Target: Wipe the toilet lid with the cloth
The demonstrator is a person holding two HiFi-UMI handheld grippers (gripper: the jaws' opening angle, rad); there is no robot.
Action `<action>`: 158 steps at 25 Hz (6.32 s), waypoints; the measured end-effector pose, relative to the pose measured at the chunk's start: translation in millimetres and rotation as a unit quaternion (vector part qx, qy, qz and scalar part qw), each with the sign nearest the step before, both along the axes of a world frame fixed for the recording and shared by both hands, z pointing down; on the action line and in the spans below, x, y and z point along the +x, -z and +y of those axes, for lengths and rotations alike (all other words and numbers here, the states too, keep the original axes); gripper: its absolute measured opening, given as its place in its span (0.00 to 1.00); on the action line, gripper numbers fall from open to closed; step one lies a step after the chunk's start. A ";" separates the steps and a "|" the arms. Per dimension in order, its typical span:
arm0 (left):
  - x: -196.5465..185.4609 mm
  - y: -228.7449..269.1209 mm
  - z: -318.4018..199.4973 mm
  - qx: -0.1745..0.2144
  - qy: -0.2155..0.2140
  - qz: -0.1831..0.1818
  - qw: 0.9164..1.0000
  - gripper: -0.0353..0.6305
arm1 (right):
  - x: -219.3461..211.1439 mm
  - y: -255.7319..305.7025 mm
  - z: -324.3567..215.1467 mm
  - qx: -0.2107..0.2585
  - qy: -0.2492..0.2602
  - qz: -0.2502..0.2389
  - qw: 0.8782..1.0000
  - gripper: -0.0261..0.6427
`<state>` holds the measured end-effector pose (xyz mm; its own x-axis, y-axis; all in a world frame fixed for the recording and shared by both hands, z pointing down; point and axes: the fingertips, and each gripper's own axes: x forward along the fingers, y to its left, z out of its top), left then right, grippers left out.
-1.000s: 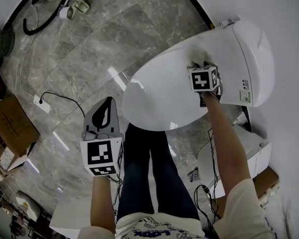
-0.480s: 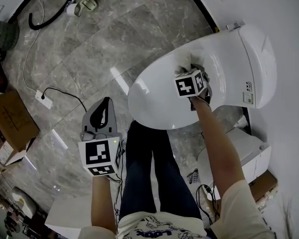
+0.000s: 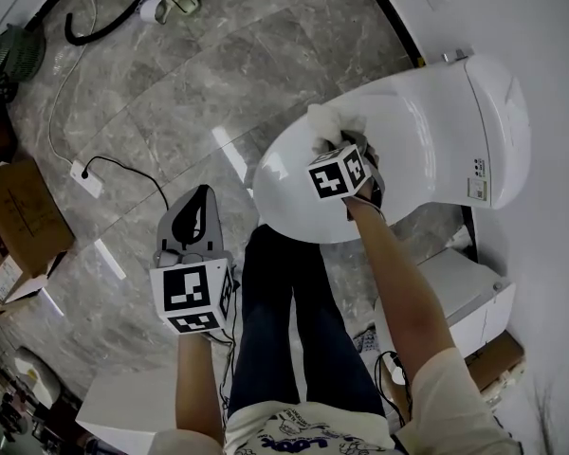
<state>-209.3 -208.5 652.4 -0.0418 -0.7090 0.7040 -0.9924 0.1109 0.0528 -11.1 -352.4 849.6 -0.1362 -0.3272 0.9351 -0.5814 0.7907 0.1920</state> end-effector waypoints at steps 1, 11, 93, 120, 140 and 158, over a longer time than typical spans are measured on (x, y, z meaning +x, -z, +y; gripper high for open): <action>-1.0 0.5 1.6 0.001 0.002 0.000 1.000 0.07 | -5.0 -0.2 5.2 -0.001 0.006 -0.001 1.000 0.21; -12.1 2.4 20.2 0.004 0.023 0.001 1.000 0.07 | -42.0 -1.1 49.0 -0.008 0.043 -0.019 0.999 0.21; 45.8 10.2 -30.4 -0.004 -0.031 -0.011 0.999 0.07 | 143.1 10.8 14.4 -0.046 0.064 -0.046 0.996 0.20; 50.1 10.0 -29.4 -0.001 -0.045 -0.011 0.999 0.07 | 246.5 6.7 7.1 -0.009 -0.105 0.007 0.994 0.20; 47.1 11.5 -7.7 0.003 -0.043 -0.004 0.999 0.07 | 263.8 1.6 81.1 0.006 -0.243 0.027 0.970 0.20; 20.5 13.6 27.6 0.003 -0.020 -0.005 1.000 0.07 | 190.2 -8.5 179.0 -0.053 -0.263 0.019 0.963 0.20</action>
